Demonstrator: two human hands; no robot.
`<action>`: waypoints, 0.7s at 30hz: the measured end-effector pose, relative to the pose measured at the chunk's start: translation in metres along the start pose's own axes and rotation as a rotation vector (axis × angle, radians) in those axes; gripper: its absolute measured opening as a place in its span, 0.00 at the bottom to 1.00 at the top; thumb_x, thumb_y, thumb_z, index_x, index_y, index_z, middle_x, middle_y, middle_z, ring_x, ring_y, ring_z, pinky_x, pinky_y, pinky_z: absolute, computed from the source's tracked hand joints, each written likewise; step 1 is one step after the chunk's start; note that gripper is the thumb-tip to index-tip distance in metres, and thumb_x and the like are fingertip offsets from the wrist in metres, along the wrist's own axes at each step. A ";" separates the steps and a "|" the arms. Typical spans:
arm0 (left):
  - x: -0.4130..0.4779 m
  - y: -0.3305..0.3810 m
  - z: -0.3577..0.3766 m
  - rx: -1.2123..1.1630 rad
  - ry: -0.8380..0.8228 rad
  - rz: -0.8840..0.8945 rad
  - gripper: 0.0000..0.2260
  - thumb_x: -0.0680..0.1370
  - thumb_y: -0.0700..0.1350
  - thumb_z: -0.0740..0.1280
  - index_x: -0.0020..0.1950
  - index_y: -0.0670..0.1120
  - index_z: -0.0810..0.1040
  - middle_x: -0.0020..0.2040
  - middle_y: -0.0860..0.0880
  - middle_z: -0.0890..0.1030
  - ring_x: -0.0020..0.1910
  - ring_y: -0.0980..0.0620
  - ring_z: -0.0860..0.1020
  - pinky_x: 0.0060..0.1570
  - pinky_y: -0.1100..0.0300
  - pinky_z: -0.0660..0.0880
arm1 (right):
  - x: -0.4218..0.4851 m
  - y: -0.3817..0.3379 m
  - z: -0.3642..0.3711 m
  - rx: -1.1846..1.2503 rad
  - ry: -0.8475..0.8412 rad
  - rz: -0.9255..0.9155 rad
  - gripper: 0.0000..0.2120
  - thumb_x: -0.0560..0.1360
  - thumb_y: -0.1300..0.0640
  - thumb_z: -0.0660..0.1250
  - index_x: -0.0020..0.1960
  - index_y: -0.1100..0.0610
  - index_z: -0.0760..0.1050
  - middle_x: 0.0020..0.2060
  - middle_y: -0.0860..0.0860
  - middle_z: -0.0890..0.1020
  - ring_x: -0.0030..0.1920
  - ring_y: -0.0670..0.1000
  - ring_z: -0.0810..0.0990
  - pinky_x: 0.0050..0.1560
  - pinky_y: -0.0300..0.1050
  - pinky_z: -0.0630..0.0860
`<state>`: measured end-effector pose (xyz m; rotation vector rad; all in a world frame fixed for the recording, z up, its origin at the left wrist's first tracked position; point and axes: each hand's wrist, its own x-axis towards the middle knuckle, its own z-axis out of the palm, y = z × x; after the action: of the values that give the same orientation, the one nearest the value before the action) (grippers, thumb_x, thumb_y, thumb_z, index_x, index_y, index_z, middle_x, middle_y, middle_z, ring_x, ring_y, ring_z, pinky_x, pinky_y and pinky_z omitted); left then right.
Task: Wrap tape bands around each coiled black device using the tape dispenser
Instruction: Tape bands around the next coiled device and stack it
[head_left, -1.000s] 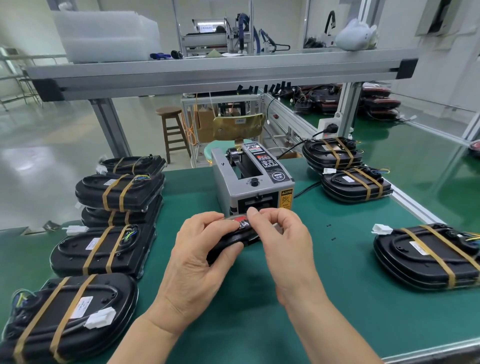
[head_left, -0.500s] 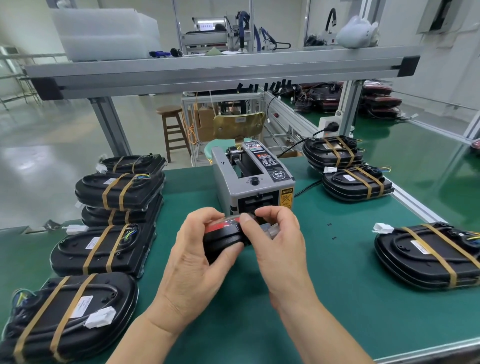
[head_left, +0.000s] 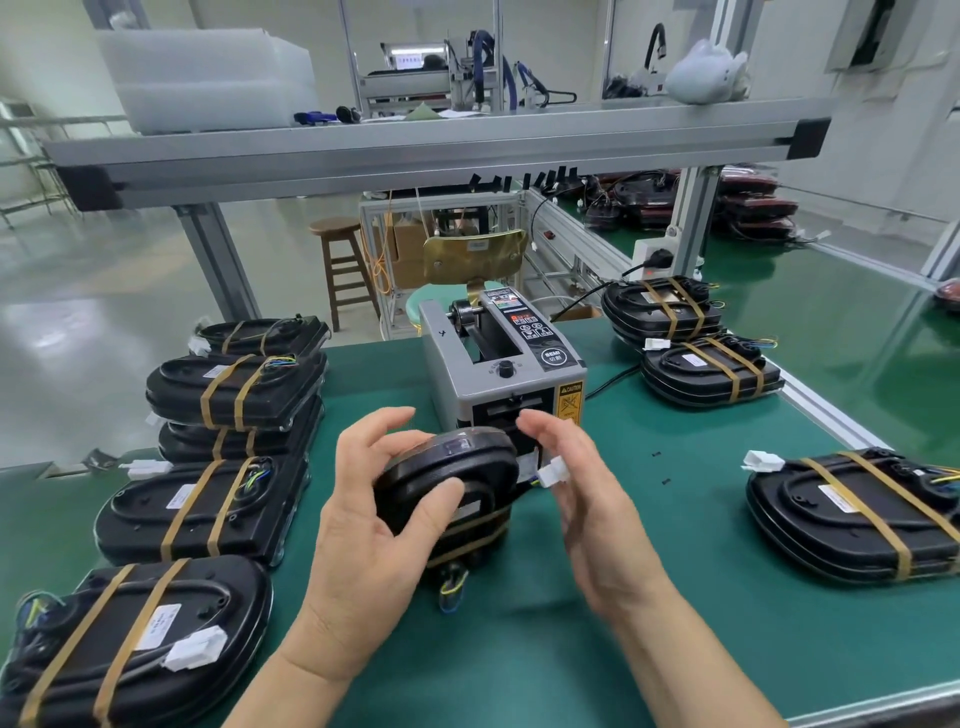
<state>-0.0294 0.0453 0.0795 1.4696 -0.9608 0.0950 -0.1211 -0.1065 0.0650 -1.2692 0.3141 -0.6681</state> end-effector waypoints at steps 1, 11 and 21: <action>0.000 0.000 0.001 -0.039 0.012 -0.022 0.24 0.70 0.52 0.70 0.65 0.58 0.68 0.54 0.52 0.81 0.57 0.47 0.79 0.60 0.56 0.74 | -0.001 0.001 -0.005 -0.045 -0.120 0.004 0.24 0.73 0.38 0.66 0.65 0.47 0.77 0.64 0.41 0.79 0.69 0.42 0.73 0.69 0.44 0.65; 0.009 -0.009 0.010 -0.492 0.171 -0.233 0.14 0.77 0.47 0.62 0.61 0.56 0.77 0.50 0.45 0.82 0.52 0.51 0.79 0.56 0.55 0.74 | 0.005 -0.011 -0.019 -0.529 -0.204 -0.181 0.34 0.66 0.56 0.76 0.66 0.33 0.72 0.58 0.43 0.81 0.62 0.45 0.78 0.66 0.43 0.71; 0.003 -0.001 -0.007 0.332 -0.087 -0.161 0.25 0.70 0.60 0.71 0.66 0.56 0.76 0.62 0.63 0.77 0.65 0.65 0.71 0.65 0.71 0.63 | 0.004 -0.016 -0.013 -1.426 -0.139 -0.492 0.31 0.63 0.60 0.72 0.65 0.50 0.72 0.55 0.44 0.80 0.57 0.52 0.76 0.64 0.44 0.59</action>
<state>-0.0230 0.0495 0.0818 1.8652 -0.9228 0.0763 -0.1302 -0.1209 0.0770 -2.8050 0.3690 -0.7604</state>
